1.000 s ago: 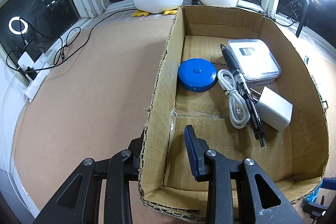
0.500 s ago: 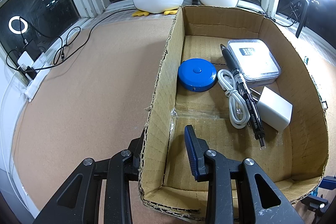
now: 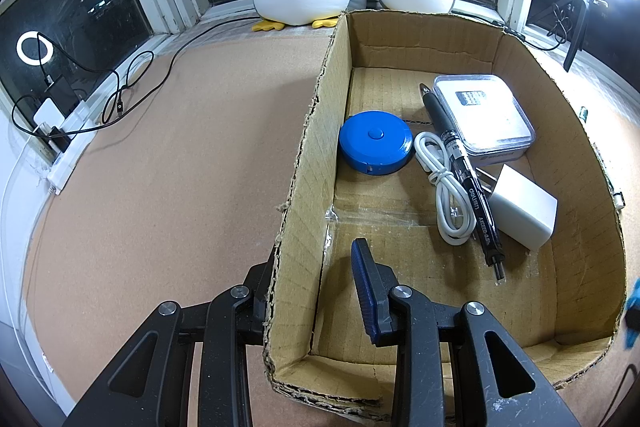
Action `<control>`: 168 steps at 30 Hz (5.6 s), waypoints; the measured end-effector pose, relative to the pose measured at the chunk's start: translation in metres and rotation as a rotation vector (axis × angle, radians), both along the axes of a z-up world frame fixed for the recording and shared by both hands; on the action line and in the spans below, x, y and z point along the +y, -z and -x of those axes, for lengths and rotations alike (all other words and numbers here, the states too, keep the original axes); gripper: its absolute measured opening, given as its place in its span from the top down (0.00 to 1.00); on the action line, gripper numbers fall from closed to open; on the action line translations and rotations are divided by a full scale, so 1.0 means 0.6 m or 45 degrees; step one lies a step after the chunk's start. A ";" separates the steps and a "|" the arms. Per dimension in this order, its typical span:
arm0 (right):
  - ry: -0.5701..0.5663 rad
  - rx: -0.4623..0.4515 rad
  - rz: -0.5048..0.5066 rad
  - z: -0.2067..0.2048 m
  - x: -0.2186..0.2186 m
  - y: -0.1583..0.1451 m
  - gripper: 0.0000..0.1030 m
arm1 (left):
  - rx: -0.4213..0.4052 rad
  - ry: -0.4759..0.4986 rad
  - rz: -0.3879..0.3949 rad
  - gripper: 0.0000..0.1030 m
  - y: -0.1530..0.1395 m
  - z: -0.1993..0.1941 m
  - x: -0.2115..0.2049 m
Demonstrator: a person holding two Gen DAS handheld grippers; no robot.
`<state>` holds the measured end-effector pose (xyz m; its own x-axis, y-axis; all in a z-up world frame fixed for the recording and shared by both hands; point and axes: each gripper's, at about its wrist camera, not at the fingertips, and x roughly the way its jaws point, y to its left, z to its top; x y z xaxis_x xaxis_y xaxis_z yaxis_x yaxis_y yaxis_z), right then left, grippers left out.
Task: Organize rigid objects
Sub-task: 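Carry the blue clothespin with the right tool and drop it into the box, then return the right tool to the mat and grasp the second blue clothespin, then carry the second blue clothespin with the right tool and release it into the box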
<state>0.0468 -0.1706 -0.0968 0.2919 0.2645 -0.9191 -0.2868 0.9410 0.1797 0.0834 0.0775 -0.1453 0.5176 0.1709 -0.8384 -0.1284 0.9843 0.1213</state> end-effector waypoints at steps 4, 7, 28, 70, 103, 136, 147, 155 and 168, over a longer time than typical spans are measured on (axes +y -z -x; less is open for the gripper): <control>0.019 -0.071 -0.051 -0.022 -0.006 -0.032 0.74 | -0.001 -0.001 0.000 0.67 0.001 0.000 -0.001; 0.001 -0.119 -0.077 -0.041 0.004 -0.052 0.74 | 0.000 0.000 0.000 0.67 0.000 0.000 0.000; -0.180 -0.092 -0.105 -0.081 0.139 -0.031 0.74 | -0.001 -0.001 0.003 0.68 0.001 0.000 0.000; -0.029 -0.147 -0.154 -0.087 0.020 -0.060 0.57 | 0.000 -0.003 0.003 0.67 0.000 0.000 0.000; -0.029 -0.063 0.064 -0.240 -0.064 0.058 0.63 | 0.000 -0.002 0.002 0.67 0.000 0.001 0.001; 0.023 -0.038 0.000 -0.209 -0.079 0.046 0.78 | 0.000 -0.003 0.001 0.67 0.000 0.000 0.001; -0.099 -0.172 -0.089 -0.182 0.003 -0.055 0.78 | -0.002 -0.005 0.001 0.67 -0.001 0.000 0.000; -0.242 -0.213 -0.138 -0.177 0.105 -0.085 0.78 | 0.000 -0.006 -0.001 0.67 -0.001 0.001 0.000; -0.309 -0.156 -0.142 -0.193 0.173 -0.048 0.78 | -0.003 -0.010 0.002 0.67 -0.001 0.001 0.001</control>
